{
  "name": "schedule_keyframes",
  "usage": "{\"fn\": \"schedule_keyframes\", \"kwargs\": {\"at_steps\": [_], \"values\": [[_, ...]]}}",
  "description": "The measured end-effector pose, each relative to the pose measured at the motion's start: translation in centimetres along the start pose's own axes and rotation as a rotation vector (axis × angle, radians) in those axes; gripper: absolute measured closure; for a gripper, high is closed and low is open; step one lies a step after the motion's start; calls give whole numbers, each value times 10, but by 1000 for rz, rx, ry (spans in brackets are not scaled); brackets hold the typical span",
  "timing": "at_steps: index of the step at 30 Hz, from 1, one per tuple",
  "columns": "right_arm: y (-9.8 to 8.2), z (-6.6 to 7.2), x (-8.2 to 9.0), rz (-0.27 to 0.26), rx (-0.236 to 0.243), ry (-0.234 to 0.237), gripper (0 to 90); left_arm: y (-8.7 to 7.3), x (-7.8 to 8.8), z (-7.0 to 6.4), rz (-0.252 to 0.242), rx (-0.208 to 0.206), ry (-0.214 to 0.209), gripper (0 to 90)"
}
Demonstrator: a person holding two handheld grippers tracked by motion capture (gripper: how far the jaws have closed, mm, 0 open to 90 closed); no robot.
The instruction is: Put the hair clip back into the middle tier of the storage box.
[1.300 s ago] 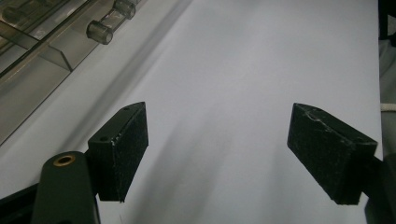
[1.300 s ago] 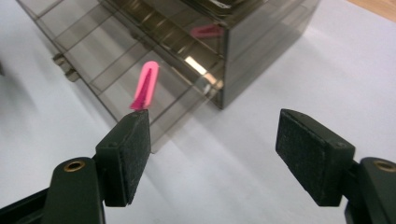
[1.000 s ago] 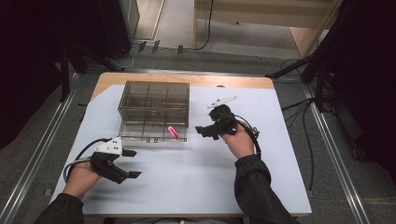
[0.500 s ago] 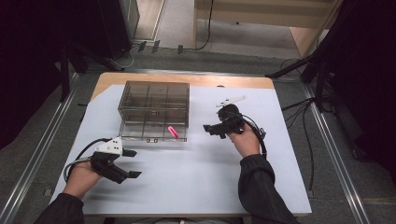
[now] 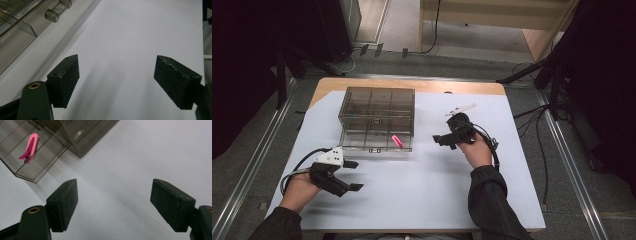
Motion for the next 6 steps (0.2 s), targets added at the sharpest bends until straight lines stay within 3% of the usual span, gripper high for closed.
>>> {"fn": "schedule_keyframes", "kwargs": {"at_steps": [6], "values": [[-2, -4, -2, 0, 14, -17, 230, 0, 0, 0, -4, 3, -4, 215]]}}
Point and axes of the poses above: each handheld gripper's, and its own axes: x roughly backward along the jaws, y roughly out of its top, z roughly to its left, the point moved 9 cm from there along -x, roughly forward along the jaws, and after that the axes turned 12 degrees about z, right-handed, at the moved point
